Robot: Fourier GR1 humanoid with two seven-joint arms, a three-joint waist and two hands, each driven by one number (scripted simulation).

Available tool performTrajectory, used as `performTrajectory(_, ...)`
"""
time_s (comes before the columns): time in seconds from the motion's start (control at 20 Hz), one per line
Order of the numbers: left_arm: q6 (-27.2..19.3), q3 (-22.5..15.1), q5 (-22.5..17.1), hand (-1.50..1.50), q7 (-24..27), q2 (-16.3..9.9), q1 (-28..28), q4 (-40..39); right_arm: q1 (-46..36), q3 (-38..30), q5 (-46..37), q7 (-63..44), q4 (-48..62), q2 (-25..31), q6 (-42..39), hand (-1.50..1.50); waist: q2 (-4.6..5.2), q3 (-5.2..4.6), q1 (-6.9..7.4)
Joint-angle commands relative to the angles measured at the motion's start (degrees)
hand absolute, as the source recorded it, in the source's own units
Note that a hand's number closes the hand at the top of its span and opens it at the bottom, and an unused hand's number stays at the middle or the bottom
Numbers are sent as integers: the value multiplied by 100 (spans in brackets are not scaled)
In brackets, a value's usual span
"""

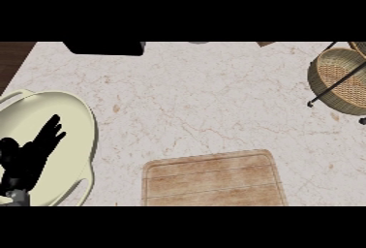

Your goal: Pick the tomato from the cutting board and place it in the tiered basket

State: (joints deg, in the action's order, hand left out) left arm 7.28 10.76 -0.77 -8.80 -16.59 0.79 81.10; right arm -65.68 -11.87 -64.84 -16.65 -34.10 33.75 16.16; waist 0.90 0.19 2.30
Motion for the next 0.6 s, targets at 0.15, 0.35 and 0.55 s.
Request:
performTrajectory(0.15, 10, -49, -6, 0, -361, 11, -82, 80, -526, 610, -845, 600, 915, 640, -338, 150, 10, -15, 69)
performTrajectory(0.35, 11, -46, 121, 0, 115, 54, 30, -197, -864, 560, -908, 1043, 1427, 904, -350, 150, 32, -17, 93)
performTrajectory(0.55, 84, -62, -3, 0, 30, 145, 248, 79, -1105, 744, -1138, 1216, 1689, 945, -664, 150, -1, -17, 81)
